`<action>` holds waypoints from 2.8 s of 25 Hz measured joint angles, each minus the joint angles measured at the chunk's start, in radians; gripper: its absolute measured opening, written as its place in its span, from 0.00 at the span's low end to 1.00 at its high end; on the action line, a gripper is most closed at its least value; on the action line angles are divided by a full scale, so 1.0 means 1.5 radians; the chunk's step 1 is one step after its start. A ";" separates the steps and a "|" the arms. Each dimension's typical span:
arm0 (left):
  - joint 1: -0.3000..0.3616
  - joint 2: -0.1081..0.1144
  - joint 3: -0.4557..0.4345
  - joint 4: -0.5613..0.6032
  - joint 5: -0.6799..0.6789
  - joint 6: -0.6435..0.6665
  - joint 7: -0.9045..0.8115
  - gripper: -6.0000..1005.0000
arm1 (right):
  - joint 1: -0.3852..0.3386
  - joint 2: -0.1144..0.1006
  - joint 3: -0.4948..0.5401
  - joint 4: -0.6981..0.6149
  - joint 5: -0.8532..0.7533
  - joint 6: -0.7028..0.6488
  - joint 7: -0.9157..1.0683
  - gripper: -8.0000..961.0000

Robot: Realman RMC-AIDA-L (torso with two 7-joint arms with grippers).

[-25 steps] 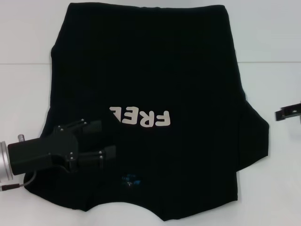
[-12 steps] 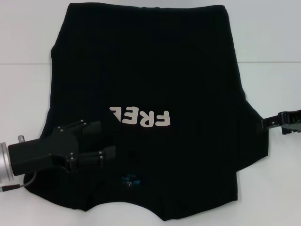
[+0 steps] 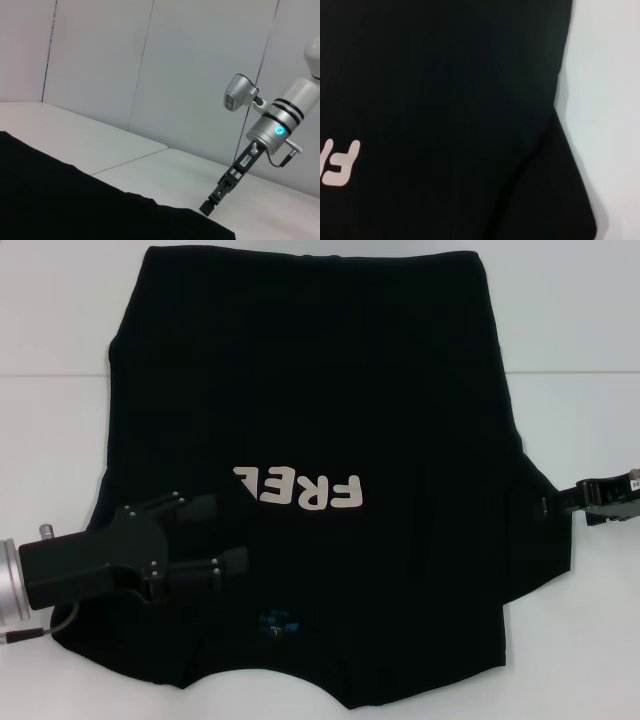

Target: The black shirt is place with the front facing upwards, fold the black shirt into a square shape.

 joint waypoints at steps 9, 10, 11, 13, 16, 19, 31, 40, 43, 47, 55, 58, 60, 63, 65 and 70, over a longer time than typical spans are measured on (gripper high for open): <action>0.001 0.000 0.000 0.000 0.000 0.000 -0.001 0.90 | 0.004 0.001 -0.003 0.012 -0.001 0.014 0.000 0.85; 0.001 0.000 -0.001 0.000 0.000 0.000 -0.001 0.90 | 0.004 0.001 -0.003 0.013 -0.001 0.015 0.000 0.84; 0.001 0.000 -0.001 0.000 0.000 0.000 -0.001 0.90 | 0.005 0.001 -0.003 0.013 -0.001 0.015 0.000 0.83; 0.002 0.000 -0.002 0.000 0.000 0.000 -0.001 0.90 | 0.005 0.001 -0.006 0.013 0.000 0.015 0.000 0.81; 0.002 0.000 -0.002 0.000 0.000 0.000 -0.001 0.90 | 0.006 0.002 -0.011 0.013 0.000 0.015 0.000 0.79; 0.002 0.000 -0.003 0.000 0.000 0.000 -0.001 0.90 | 0.008 0.003 -0.011 0.016 0.000 0.015 0.000 0.76; 0.002 0.001 0.000 0.000 0.000 -0.006 -0.002 0.90 | 0.014 0.003 -0.008 0.020 0.000 0.015 0.000 0.68; 0.001 0.001 0.000 -0.001 0.000 -0.007 -0.003 0.90 | 0.006 -0.010 -0.006 0.014 -0.001 0.018 0.006 0.66; 0.002 0.001 0.000 -0.001 0.000 -0.007 -0.003 0.90 | 0.005 -0.011 -0.007 0.015 -0.001 0.025 0.006 0.66; 0.004 0.001 0.000 -0.001 0.000 -0.007 -0.003 0.90 | 0.004 -0.009 -0.010 0.021 -0.002 0.044 0.006 0.65; 0.004 0.001 0.000 -0.002 0.000 -0.008 -0.003 0.90 | 0.008 -0.001 -0.011 0.042 -0.003 0.068 0.002 0.63; 0.004 0.001 0.000 -0.002 0.000 -0.012 -0.003 0.90 | 0.011 0.001 -0.013 0.051 -0.003 0.075 0.001 0.63; 0.004 0.001 0.000 -0.002 0.000 -0.013 -0.003 0.90 | 0.012 0.002 -0.016 0.054 -0.004 0.077 0.000 0.62; 0.004 0.001 0.000 -0.002 0.000 -0.014 -0.003 0.90 | 0.013 0.002 -0.017 0.055 -0.004 0.078 0.000 0.62; 0.004 0.001 0.000 -0.002 0.000 -0.014 -0.003 0.90 | 0.013 0.003 -0.017 0.056 -0.004 0.079 0.000 0.61; 0.004 0.001 0.000 -0.004 0.000 -0.014 -0.003 0.90 | 0.015 0.006 -0.017 0.056 -0.003 0.080 0.000 0.60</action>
